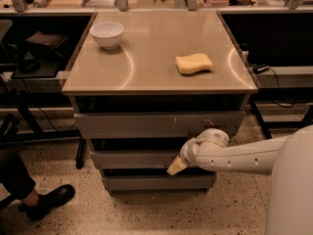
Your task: Open middle drawer
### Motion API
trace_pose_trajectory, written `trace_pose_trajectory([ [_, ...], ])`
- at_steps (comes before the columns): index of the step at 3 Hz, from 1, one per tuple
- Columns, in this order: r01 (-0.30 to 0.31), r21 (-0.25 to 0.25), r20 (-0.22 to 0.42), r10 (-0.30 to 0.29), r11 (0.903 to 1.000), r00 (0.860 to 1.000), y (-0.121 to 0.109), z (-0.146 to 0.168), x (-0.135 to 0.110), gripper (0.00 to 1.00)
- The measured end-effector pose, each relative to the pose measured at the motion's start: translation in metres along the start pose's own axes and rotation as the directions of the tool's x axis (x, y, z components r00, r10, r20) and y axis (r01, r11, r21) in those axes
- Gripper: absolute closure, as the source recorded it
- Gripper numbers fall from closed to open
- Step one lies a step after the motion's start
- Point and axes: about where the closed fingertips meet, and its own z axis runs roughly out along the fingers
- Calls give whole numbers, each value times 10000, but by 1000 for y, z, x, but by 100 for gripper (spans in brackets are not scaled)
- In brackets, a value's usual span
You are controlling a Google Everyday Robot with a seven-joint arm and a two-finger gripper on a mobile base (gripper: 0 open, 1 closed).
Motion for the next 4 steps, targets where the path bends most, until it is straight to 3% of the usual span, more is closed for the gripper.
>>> trace_pose_trajectory([
  [1, -445, -158, 197, 448, 9989, 9988, 0, 14, 12, 0],
  [2, -1297, -356, 321, 1308, 9909, 9909, -4, 47, 34, 0],
  [3, -1650, -462, 341, 1666, 9852, 9854, -4, 60, 43, 0],
  [4, -1651, -462, 341, 1667, 9852, 9854, -4, 57, 41, 19],
])
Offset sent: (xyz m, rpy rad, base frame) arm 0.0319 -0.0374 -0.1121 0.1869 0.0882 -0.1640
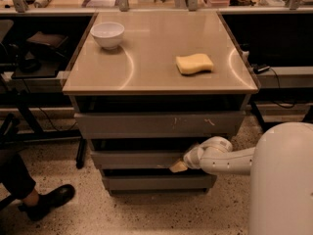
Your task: Open middle drawer
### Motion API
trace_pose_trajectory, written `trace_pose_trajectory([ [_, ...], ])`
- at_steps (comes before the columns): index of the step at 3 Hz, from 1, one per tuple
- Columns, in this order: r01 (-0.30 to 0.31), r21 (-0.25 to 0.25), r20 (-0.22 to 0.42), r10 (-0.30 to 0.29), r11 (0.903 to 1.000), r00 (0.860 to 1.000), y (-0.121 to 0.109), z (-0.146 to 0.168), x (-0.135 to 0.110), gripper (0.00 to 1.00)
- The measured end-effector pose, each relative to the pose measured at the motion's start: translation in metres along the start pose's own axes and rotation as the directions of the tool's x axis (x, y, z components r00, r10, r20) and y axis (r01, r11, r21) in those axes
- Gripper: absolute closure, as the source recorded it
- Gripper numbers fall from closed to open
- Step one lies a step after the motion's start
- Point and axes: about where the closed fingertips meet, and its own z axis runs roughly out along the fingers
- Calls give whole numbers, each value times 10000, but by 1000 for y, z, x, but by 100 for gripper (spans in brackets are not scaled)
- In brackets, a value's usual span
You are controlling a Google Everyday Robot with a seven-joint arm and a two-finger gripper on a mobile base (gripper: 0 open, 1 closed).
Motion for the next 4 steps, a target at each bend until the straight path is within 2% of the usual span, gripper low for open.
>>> trace_pose_trajectory([
  [3, 0, 3, 0, 0, 10000, 10000, -1, -7, -6, 89],
  [4, -1, 4, 5, 1, 10000, 10000, -1, -11, -8, 100],
])
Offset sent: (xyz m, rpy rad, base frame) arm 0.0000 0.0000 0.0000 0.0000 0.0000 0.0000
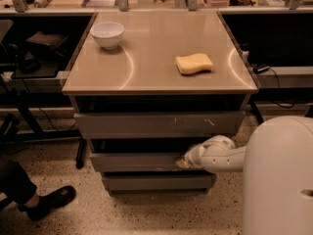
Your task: Open middle drawer
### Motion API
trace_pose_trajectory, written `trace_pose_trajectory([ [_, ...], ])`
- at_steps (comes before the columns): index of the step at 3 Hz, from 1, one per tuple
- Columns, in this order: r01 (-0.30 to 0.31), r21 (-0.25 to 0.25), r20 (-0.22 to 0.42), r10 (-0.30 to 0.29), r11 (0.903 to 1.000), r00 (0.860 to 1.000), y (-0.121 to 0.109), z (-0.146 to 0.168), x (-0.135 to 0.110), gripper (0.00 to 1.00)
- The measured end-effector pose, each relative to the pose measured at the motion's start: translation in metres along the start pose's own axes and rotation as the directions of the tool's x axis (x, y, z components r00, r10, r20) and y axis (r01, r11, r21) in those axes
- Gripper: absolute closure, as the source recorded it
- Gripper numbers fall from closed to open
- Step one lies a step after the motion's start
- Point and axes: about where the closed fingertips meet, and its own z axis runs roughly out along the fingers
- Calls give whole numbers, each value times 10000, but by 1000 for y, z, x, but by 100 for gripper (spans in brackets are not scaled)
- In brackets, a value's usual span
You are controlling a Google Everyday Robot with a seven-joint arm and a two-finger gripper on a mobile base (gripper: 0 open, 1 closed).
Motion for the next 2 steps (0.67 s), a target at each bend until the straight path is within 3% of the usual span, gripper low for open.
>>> trace_pose_trajectory([
  [2, -8, -57, 386, 10, 10000, 9993, 9, -27, -5, 100],
])
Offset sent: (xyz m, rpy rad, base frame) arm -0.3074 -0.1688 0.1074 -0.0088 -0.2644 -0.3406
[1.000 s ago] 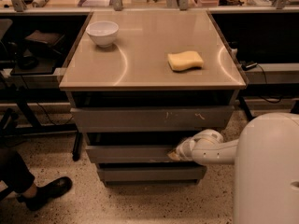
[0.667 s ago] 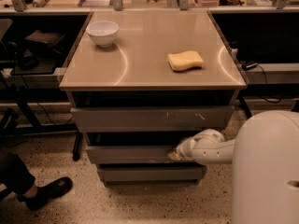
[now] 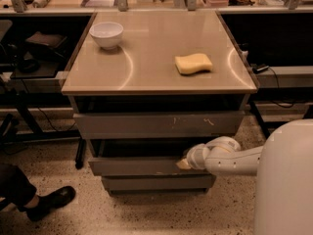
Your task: Open middle drawer
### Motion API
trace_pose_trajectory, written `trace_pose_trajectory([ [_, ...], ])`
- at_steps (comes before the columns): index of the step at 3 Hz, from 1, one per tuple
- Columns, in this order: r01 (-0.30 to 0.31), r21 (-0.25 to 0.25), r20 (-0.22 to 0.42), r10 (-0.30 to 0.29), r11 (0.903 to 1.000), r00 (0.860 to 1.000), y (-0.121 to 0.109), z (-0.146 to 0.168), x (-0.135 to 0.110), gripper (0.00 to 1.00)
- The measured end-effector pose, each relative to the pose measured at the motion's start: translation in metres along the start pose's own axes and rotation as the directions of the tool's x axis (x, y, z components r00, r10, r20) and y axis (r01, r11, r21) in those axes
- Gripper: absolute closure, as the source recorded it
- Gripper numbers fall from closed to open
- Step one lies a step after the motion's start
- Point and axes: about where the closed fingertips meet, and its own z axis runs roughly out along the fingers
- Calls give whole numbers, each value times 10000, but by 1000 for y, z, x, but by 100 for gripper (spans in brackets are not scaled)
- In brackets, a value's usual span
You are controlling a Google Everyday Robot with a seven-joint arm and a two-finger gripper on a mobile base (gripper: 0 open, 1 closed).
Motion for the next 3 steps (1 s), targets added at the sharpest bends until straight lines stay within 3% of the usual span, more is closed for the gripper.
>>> trace_pose_trajectory([
  [2, -5, -1, -120, 5, 10000, 9999, -1, 2, 1, 100],
  [3, 265, -16, -246, -265, 9996, 9993, 3, -4, 4, 100],
])
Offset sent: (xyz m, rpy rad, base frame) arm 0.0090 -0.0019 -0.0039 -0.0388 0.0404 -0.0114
